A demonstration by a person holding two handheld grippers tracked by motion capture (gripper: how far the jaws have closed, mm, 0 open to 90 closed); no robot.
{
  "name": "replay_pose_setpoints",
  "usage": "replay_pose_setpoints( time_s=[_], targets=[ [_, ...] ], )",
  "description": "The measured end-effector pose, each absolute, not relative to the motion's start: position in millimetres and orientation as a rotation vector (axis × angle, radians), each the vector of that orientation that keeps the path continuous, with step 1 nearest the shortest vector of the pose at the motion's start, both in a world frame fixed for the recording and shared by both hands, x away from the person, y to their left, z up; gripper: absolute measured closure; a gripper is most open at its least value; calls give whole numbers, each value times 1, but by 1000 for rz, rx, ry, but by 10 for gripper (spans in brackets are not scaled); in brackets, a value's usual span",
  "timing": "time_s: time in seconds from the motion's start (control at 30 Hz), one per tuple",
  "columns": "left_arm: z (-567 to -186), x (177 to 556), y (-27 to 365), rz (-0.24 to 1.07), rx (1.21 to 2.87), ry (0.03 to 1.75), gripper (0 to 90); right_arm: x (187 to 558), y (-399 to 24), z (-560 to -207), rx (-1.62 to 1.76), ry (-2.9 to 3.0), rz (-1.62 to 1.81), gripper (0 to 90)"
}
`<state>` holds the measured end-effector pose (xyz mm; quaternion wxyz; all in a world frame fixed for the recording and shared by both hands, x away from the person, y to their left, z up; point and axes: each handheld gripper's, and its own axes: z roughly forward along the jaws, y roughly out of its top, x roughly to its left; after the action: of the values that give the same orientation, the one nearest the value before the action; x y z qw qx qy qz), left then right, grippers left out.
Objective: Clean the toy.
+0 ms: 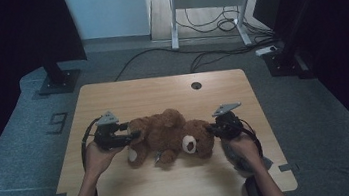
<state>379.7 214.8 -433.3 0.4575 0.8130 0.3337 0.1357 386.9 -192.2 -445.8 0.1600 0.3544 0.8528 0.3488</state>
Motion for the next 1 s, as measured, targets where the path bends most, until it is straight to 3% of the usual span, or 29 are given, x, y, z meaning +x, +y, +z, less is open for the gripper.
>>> replay_pose_setpoints(
  time_s=[0.13, 0.37, 0.77, 1.0],
  targets=[
    [-424, 368, 223, 396, 1992, 790, 298, 387, -191, -446, 1002, 2431, 985, 817],
    [-438, 368, 223, 374, 2011, 791, 262, 392, -191, -448, 1005, 2408, 976, 762],
    [-468, 374, 219, 343, 2034, 800, 250, 378, -203, -443, 1026, 2335, 1016, 367],
    [-478, 376, 215, 353, 2047, 790, 242, 355, -207, -451, 1036, 2336, 1021, 297]
  ],
)
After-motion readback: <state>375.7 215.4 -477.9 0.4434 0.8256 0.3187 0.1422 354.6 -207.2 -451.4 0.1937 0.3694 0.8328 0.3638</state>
